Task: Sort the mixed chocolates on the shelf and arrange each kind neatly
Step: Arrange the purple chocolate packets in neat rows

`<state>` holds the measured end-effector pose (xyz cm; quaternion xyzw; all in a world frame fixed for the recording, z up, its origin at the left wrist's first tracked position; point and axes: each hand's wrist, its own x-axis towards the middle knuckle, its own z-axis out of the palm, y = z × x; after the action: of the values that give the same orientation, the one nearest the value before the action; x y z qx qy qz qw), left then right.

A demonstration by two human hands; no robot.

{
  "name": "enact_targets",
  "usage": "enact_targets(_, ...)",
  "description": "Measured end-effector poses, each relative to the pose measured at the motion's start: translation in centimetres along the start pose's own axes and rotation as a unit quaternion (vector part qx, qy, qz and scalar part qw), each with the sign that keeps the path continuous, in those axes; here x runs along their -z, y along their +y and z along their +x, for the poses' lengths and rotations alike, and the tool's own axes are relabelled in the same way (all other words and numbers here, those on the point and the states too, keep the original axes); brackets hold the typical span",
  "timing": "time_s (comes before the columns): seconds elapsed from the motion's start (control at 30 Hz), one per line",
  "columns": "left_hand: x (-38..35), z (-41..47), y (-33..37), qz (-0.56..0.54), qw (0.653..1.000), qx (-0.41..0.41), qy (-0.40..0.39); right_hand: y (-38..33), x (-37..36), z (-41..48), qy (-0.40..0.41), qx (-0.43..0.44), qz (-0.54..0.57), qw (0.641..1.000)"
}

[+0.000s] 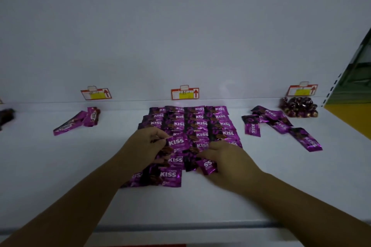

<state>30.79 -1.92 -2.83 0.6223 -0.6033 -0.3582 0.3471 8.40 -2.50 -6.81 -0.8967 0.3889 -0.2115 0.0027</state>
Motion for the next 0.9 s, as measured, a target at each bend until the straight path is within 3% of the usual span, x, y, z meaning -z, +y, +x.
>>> enact_targets(0.2, 0.4, 0.2, -0.1, 0.071, 0.995, -0.065, 0.023, -0.6, -0.1, 0.3, 0.022, -0.025, 0.008, 0.999)
enact_targets(0.33, 0.7, -0.2, 0.2, 0.08, 0.994, -0.08, 0.002, -0.6, 1.7, 0.3, 0.094, -0.099, 0.135, 0.981)
enact_targets(0.4, 0.2, -0.6, 0.5, 0.072, 0.994, -0.078, -0.031, -0.8, 2.6, 0.3, 0.113, -0.06, 0.138, 0.982)
enact_targets(0.53, -1.3, -1.0, 1.2, 0.066, 0.989, -0.105, -0.083, -1.7, 2.6, -0.2, 0.063, 0.052, 0.048, 0.995)
enact_targets(0.7, -2.1, -1.1, 0.9, 0.077, 0.985, -0.116, -0.099, -1.4, 2.1, -0.7, 0.098, 0.049, 0.055, 0.992)
enact_targets(0.9, -2.1, -1.3, 0.8, 0.078, 0.984, -0.128, -0.099, -1.4, 2.0, -0.7, 0.028, 0.009, 0.082, 0.996)
